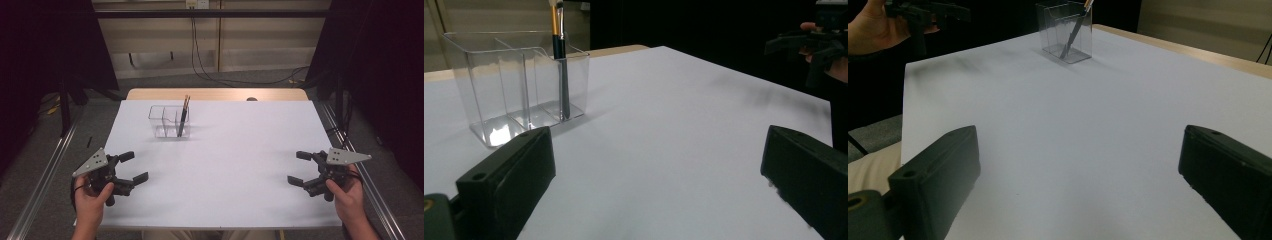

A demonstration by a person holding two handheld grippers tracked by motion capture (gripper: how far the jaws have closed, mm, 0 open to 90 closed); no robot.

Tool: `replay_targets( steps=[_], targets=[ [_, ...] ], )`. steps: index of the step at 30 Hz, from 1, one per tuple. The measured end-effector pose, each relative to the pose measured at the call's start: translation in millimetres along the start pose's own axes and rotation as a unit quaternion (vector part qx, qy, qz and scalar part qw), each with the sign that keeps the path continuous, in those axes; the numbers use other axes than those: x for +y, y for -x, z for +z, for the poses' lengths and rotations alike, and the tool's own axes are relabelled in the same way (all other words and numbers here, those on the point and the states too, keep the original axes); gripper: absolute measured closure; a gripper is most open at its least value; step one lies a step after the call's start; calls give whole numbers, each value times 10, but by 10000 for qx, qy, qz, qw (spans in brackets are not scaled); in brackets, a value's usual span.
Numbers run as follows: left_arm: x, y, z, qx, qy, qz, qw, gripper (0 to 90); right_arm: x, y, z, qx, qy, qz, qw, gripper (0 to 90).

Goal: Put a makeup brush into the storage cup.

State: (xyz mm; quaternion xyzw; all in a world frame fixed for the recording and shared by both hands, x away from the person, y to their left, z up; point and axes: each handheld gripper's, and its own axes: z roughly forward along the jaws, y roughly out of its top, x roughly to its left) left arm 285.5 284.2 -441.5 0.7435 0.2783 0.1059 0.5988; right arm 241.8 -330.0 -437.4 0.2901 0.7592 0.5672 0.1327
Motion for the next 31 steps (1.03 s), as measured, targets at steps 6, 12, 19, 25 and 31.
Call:
replay_targets(
  steps=[6,12,19,25,31],
  targets=[
    [-20,-6,-14,39,-55,16,10000,10,-4,13,-14,-17,33,4,10000,28],
    [-27,-9,-20,41,-58,25,10000,10,-12,19,-22,-32,20,27,10000,28],
    [-17,-9,-23,31,-39,35,10000,10,-23,25,-23,-48,12,30,10000,28],
    [-7,-19,-18,3,2,28,10000,10,-32,15,-34,-68,1,24,10000,28],
    [-5,-22,-5,7,-9,12,10000,11,-42,15,-53,-101,-7,30,9999,28]
  ],
)
